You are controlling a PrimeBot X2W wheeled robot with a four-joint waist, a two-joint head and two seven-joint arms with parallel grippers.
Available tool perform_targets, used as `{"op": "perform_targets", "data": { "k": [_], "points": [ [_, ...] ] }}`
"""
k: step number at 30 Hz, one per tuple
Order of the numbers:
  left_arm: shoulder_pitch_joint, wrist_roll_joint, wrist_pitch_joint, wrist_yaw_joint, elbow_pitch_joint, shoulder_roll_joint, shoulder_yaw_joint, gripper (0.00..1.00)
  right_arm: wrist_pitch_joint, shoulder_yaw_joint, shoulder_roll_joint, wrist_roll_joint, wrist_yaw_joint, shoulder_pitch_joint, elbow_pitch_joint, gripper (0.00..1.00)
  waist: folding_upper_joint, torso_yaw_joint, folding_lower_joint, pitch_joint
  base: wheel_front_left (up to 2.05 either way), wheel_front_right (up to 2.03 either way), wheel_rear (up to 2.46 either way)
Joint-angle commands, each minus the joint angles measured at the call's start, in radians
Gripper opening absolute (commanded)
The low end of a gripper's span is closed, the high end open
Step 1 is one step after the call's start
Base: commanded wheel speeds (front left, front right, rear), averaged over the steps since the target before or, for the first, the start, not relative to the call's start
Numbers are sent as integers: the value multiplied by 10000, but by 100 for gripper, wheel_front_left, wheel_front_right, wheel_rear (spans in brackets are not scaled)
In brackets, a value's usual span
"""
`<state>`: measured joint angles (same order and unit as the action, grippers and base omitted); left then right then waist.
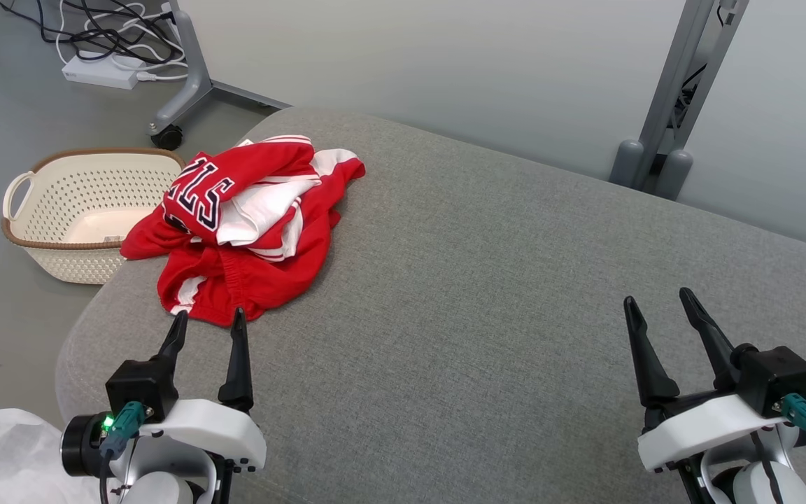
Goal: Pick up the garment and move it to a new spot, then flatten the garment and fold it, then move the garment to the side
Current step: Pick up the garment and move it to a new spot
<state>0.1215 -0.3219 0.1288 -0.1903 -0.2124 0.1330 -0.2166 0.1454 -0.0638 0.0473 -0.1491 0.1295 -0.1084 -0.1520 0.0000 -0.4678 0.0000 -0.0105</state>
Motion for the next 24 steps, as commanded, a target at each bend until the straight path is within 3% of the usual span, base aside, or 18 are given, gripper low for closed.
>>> {"op": "perform_targets", "data": {
  "k": [1,15,24],
  "points": [
    [75,-75,65,-52,-32,20,19,100,-10,41,64,-29,22,36,-23,100,0,6,0,-4,0,0,0],
    [619,59,-60,-168,301,307,52,100,-48,80,64,-42,23,-13,51,100,0,-29,0,-39,0,0,0],
    [2540,32,-701,-34,522,1188,609,100,-127,15,64,215,23,-226,311,100,0,283,0,-464,0,0,0]
  ]
}}
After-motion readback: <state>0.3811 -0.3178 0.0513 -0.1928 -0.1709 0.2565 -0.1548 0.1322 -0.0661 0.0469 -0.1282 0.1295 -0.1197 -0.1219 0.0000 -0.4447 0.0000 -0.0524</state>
